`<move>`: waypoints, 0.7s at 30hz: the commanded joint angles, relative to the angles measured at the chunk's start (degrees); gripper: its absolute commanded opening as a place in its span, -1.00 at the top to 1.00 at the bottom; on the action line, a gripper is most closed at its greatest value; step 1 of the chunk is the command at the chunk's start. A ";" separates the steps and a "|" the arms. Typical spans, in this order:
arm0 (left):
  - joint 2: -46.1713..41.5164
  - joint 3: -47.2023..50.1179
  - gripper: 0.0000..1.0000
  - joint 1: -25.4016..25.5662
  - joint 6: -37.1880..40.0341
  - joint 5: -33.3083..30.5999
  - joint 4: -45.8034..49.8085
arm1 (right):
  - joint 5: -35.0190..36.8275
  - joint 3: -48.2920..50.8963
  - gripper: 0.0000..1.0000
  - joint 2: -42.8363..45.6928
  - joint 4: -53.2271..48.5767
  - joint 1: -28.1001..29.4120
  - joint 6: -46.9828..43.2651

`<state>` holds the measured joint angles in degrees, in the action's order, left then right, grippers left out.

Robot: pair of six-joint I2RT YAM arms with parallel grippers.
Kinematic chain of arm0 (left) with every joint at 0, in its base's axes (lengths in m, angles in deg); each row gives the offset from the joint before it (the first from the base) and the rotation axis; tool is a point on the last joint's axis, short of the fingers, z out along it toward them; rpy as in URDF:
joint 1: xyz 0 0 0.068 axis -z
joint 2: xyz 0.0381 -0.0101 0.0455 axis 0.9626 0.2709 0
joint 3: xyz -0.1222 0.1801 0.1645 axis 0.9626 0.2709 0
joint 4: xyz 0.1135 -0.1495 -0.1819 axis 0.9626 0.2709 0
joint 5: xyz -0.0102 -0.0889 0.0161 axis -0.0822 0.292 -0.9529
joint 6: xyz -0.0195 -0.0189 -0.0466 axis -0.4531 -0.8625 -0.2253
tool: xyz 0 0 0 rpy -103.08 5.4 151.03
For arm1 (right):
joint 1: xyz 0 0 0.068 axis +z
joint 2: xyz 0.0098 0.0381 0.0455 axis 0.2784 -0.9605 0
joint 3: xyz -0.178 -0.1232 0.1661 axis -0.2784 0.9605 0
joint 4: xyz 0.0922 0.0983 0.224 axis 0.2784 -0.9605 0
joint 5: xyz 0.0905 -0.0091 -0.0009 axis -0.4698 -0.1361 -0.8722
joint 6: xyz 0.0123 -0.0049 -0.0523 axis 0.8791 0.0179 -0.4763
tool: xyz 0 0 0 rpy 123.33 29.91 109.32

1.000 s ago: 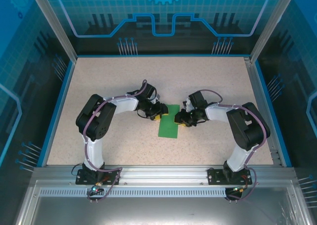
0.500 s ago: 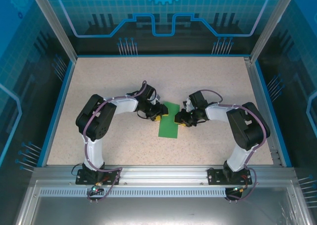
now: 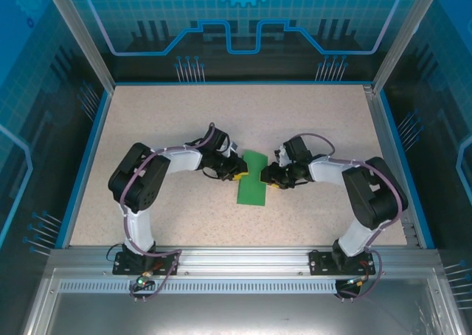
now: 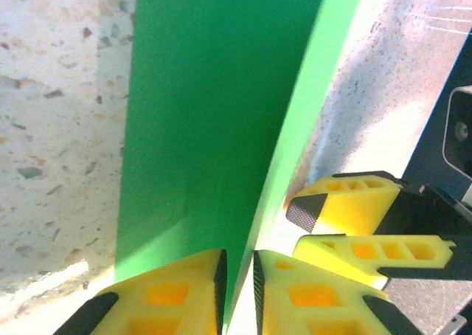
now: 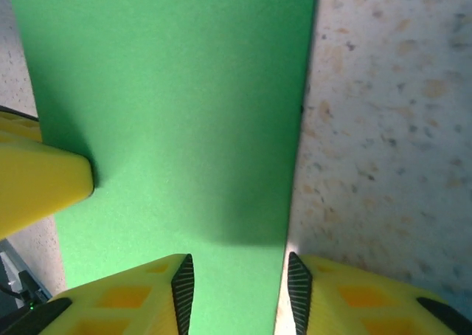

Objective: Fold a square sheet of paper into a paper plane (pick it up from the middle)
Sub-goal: Fold the triangle a second time at the center of the table.

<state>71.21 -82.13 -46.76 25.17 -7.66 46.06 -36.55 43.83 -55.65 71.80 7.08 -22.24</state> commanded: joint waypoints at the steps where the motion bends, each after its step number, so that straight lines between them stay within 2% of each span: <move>1: -2.15 0.39 0.65 -0.38 -0.19 1.87 -0.29 | 4.42 2.48 -0.01 7.10 -0.66 0.22 -1.64; 5: -2.62 -0.09 0.68 -0.43 -0.35 2.17 0.24 | 8.92 5.07 -0.19 14.22 -1.94 3.61 -5.55; 10: -2.40 -1.05 0.72 -0.41 -0.22 2.26 1.41 | 23.11 3.49 -0.21 18.48 -8.15 15.99 -10.31; 17: -1.92 -1.82 0.73 -0.46 -0.31 2.35 2.17 | 43.47 -1.77 -0.15 14.43 -9.59 33.30 -16.42; 19: -1.82 -2.08 0.74 -0.41 -0.29 2.42 2.50 | 46.92 -3.33 -0.15 12.25 -8.86 37.01 -19.04; 21: -1.82 -2.09 0.74 -0.38 -0.31 2.43 2.53 | 47.31 -5.89 -0.15 9.94 -10.38 38.65 -19.85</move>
<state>70.58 -82.55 -46.80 24.74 -7.01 46.65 2.68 41.36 -43.26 63.56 43.50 -38.08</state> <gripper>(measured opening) 0.131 0.574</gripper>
